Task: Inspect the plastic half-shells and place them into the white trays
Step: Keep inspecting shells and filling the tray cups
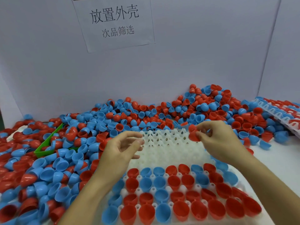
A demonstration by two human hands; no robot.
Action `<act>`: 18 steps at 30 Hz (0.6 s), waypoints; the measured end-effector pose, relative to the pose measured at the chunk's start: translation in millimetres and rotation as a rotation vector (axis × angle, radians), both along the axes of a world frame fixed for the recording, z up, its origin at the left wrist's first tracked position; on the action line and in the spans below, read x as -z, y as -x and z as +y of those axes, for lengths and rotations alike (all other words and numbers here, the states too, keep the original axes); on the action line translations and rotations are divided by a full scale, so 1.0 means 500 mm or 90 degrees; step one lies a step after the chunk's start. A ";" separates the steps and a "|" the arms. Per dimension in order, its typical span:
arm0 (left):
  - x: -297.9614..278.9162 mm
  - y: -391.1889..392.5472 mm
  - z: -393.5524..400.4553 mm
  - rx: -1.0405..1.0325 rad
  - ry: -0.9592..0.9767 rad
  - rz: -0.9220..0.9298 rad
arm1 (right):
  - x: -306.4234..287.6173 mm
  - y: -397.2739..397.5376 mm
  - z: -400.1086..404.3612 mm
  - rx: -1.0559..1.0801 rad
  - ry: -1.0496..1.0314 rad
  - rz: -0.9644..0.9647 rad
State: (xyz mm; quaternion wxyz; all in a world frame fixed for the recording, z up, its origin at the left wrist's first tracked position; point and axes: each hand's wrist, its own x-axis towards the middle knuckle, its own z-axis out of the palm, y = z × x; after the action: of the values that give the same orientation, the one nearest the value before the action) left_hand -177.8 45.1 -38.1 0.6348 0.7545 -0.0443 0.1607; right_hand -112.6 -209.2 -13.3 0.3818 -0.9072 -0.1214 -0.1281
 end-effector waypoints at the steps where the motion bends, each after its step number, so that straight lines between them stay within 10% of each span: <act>1: 0.002 -0.004 0.006 -0.026 0.007 0.001 | 0.002 -0.010 -0.017 0.020 0.026 0.004; 18: 0.025 -0.020 0.016 -0.121 -0.041 0.008 | 0.012 -0.021 -0.005 -0.016 0.498 0.110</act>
State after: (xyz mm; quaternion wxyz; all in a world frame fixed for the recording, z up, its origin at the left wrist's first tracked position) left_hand -167.8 53.3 -50.8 0.5924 0.7762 0.0268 0.2140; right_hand -101.9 -211.9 -19.4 0.0177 -0.9901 -0.1392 0.0092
